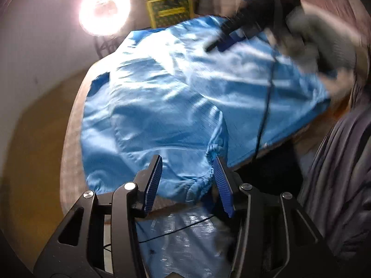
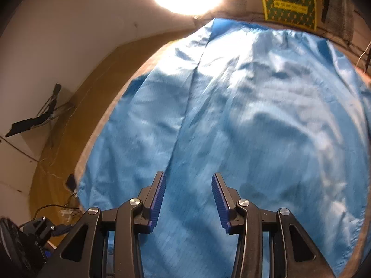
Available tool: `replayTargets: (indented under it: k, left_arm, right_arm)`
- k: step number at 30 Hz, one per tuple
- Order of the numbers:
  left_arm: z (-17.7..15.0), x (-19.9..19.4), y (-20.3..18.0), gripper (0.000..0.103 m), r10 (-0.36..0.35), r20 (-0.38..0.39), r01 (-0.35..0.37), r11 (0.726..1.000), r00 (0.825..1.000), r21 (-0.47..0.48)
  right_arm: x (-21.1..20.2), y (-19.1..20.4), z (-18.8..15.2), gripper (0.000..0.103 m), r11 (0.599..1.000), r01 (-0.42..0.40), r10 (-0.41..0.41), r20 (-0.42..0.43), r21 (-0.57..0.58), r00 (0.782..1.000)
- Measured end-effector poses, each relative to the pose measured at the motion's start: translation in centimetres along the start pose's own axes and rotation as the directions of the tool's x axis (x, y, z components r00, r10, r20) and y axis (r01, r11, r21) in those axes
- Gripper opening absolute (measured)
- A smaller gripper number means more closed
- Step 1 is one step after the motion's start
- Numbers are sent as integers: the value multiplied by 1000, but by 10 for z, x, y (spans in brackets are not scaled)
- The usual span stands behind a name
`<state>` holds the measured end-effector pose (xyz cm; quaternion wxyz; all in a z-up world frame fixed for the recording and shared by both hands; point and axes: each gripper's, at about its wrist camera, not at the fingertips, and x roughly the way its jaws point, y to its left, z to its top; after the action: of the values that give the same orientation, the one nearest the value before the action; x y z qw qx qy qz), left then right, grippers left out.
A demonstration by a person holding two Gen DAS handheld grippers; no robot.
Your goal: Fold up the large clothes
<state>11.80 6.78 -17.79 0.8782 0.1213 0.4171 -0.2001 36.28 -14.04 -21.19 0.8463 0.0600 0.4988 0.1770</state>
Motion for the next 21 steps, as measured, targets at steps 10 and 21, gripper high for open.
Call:
replayTargets:
  k: [10, 21]
  left_arm:
    - [90, 51, 178, 48, -108, 135, 165, 814, 985, -556]
    - [140, 196, 267, 53, -289, 192, 315, 476, 938, -821]
  right_arm:
    - [46, 20, -42, 47, 998, -66, 65, -161, -2, 985]
    - [56, 23, -56, 47, 991, -130, 132, -202, 21, 970]
